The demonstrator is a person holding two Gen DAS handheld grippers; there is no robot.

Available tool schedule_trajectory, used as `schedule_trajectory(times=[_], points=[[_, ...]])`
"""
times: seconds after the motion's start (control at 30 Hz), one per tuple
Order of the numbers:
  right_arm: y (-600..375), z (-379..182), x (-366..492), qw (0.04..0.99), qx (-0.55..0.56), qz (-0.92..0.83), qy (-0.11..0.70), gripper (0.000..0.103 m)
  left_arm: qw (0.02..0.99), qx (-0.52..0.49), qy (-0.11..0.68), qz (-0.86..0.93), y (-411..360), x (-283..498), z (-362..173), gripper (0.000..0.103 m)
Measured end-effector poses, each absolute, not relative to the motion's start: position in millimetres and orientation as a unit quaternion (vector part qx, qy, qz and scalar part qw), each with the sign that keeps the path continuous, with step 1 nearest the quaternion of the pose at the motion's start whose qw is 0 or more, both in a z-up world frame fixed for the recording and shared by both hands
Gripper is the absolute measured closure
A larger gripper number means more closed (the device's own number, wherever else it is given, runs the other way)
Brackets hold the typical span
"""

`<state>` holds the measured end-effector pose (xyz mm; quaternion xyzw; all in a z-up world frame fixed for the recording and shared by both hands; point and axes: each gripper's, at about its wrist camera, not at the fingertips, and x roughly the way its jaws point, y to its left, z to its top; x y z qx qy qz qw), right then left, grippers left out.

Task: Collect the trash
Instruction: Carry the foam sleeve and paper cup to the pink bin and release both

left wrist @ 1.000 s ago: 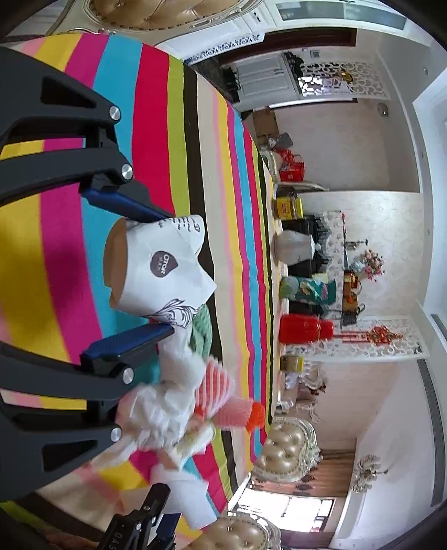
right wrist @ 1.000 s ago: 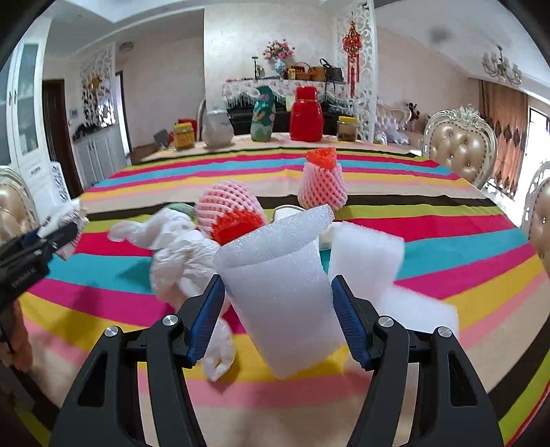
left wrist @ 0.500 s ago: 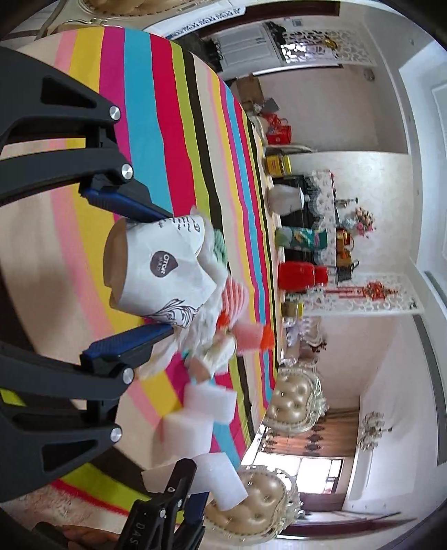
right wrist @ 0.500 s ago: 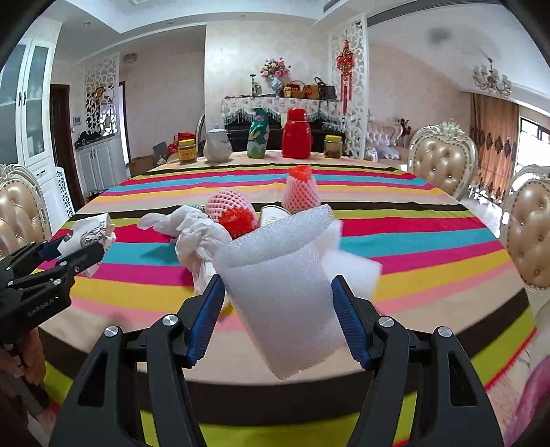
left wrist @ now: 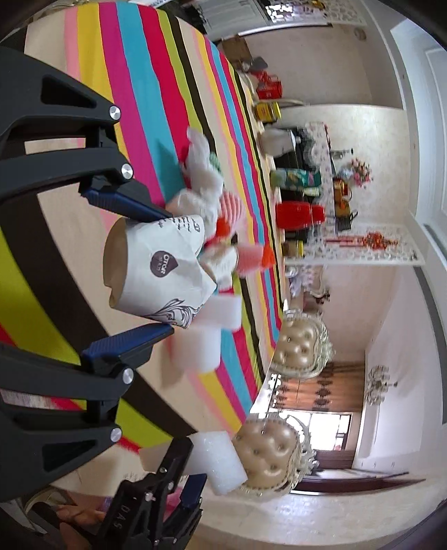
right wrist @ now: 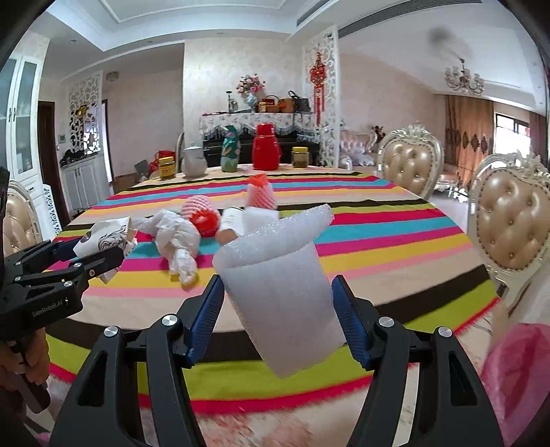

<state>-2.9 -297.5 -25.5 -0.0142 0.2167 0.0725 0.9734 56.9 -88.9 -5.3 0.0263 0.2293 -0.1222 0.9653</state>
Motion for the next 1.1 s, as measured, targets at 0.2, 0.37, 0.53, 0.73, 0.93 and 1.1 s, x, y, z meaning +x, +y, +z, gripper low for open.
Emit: schedule_trajectory(times=[0.2,0.37,0.53,0.73,0.93,1.1], points=[[-332.8,-32.0,-23.0,0.975,-0.006,0.037,0.218,0.04,0.957,0.035,0.237,-0.161,-128.4,56.0,-8.5,0.045],[-367.1,-38.9,-42.7,0.975,0.006,0.005,0.224,0.04,0.947,0.056,0.238,-0.206,-171.8,48.8,-12.0,0.045],[-403.7,-44.1,-66.8,0.973,0.014,-0.034,0.228,0.04,0.932,0.064,0.249,-0.254,-213.3,42.0,-16.3,0.045],[-451.4,-48.5,-95.0,0.969,0.024,-0.09,0.229,0.04,0.911,0.088,0.245,-0.319,-272.1,27.5,-21.4,0.045],[-506.4,-50.5,-118.9,0.96,0.043,-0.149,0.232,0.04,0.887,0.086,0.254,-0.376,-319.7,21.2,-24.2,0.046],[-545.4,-53.0,-131.9,0.953,0.06,-0.183,0.236,0.04,0.863,0.071,0.269,-0.422,-359.5,24.4,-25.4,0.046]])
